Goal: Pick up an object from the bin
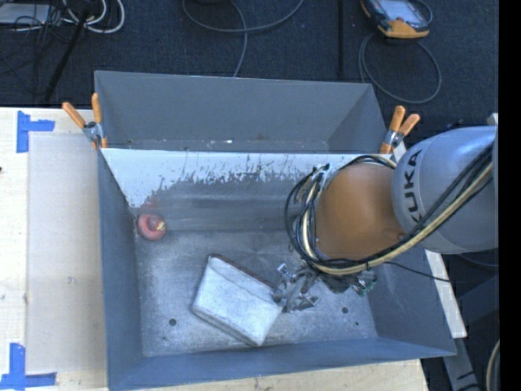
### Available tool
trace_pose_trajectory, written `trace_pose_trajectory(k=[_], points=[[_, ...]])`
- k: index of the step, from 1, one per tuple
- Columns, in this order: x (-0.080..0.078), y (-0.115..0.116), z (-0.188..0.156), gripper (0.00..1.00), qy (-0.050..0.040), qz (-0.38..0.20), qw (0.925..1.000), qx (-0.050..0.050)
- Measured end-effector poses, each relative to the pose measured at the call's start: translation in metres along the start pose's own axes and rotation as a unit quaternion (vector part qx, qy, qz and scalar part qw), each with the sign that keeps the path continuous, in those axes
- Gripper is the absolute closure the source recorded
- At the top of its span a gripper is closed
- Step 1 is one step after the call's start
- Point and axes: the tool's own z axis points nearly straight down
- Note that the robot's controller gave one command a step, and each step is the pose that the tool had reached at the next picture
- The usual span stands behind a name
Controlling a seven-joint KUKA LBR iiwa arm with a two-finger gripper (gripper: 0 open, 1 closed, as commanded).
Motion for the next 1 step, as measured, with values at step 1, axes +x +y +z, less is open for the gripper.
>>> trace_pose_trajectory(k=[1], points=[[-0.0074, 0.0113, -0.1332, 1.0, 0.0016, 0.022, 0.9997, 0.001]])
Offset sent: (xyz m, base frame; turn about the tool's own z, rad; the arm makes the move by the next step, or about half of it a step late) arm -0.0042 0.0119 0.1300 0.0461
